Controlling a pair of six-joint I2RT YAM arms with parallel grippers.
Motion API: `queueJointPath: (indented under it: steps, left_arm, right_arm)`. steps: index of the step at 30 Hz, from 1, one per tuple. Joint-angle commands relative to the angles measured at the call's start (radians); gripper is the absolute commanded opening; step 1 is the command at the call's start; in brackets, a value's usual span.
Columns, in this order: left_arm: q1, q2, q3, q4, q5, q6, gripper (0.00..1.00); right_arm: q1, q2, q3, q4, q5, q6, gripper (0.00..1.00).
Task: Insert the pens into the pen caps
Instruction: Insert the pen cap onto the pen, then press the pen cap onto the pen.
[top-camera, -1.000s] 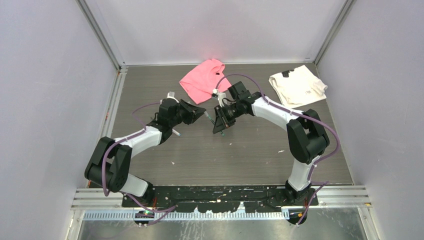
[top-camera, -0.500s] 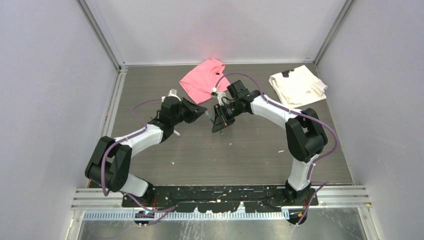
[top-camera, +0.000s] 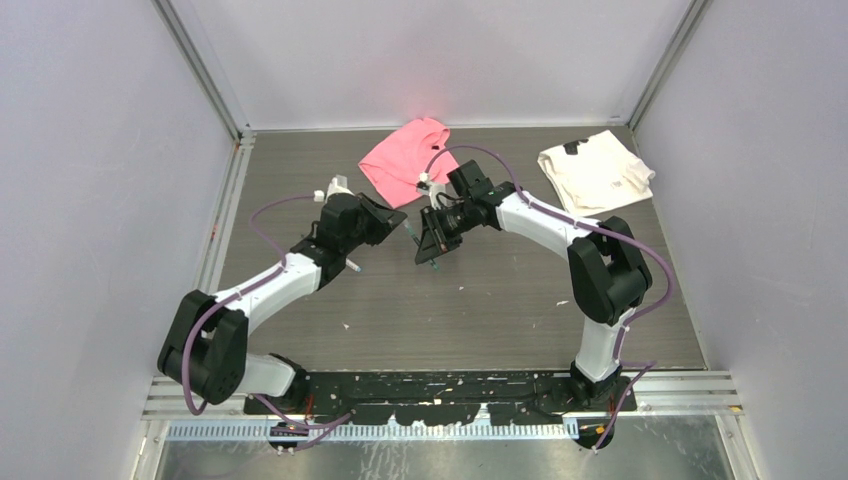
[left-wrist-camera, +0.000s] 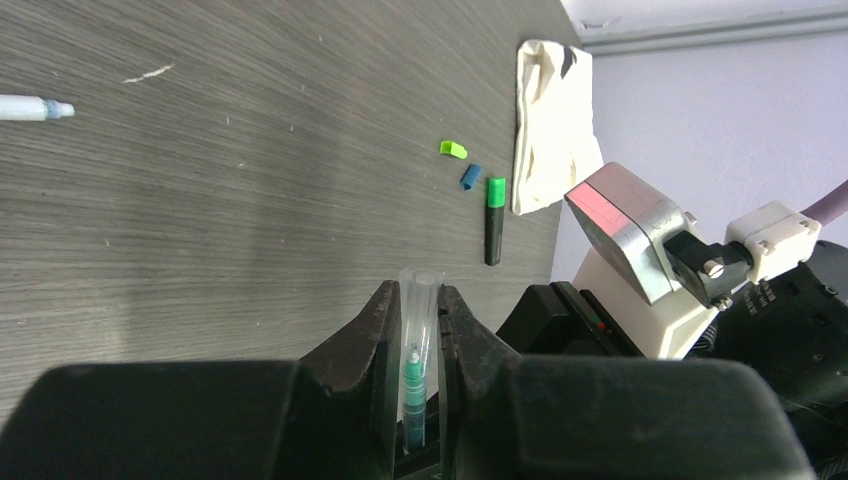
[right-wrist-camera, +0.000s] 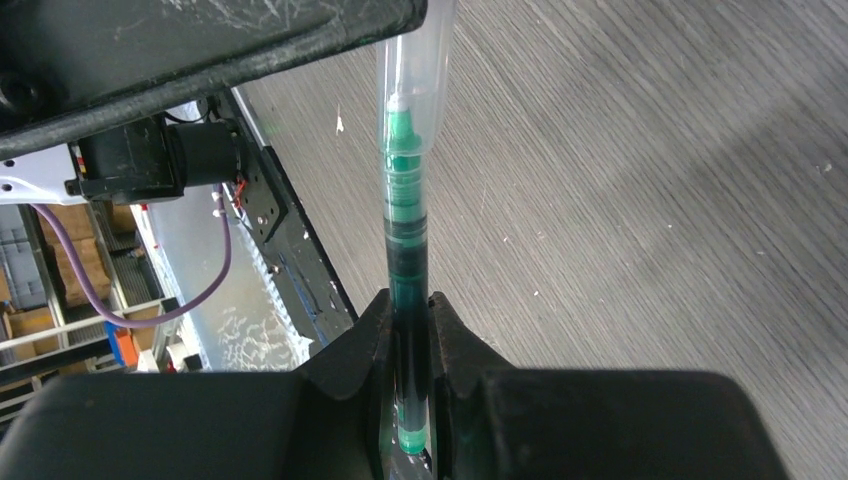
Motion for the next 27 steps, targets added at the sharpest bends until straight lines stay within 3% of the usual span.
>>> queueJointPath:
  steps: [1,20,22,27]
  left_arm:
    - [-0.026,-0.065,-0.013,0.005,0.007,-0.040,0.01]
    - [-0.038,-0.093,0.001,-0.046,-0.023,0.021,0.02]
    - [-0.031,-0.113,0.003,-0.041,-0.022,0.064,0.09]
    - [0.017,-0.170,0.002,-0.049,-0.008,0.147,0.51]
  right_arm:
    - [-0.013,-0.035,0.008,0.076,0.096,0.052,0.01]
    - [-0.014,-0.053,-0.010,0.099,0.076,0.023,0.01]
    - [-0.012,-0.061,-0.016,0.096,0.075,0.009,0.01]
    - [-0.013,-0.075,-0.025,0.089,0.066,-0.018,0.01]
